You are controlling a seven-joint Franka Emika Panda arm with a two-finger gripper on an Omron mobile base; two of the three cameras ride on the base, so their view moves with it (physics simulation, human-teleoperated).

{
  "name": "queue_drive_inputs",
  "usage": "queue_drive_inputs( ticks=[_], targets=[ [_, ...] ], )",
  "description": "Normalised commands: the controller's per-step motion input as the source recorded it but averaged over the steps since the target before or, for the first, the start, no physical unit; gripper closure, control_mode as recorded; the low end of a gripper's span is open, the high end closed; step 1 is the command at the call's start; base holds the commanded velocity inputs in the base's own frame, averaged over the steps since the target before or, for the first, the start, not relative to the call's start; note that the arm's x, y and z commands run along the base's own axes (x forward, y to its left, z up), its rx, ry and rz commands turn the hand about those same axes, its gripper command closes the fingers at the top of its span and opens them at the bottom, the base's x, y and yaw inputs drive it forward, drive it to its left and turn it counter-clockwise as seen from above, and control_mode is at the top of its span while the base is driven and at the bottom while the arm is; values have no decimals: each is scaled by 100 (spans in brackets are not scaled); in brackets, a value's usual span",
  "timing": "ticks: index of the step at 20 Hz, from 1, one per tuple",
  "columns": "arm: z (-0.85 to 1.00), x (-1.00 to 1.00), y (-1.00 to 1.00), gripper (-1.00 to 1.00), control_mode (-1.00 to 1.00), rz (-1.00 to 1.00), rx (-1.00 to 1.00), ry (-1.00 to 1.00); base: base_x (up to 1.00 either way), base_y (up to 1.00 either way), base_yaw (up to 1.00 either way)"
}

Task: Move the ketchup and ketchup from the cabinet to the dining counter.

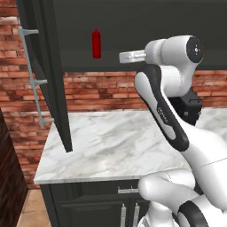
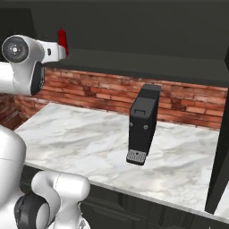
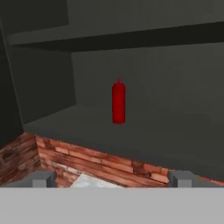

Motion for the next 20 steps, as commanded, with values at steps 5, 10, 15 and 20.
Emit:
queue_drive_inputs(
  ticks=[5, 10, 15, 20],
  targets=[
    [15, 29, 18, -100, -100, 9, -5, 0, 0, 0, 0],
    [-2, 31, 25, -100, -100, -3, -10, -4, 0, 0, 0],
    [0, 49, 15, -100, -100, -5, -3, -1, 0, 0, 0],
    [-1, 51, 2, -100, -100, -3, 2, 0, 0, 0, 0]
  ],
)
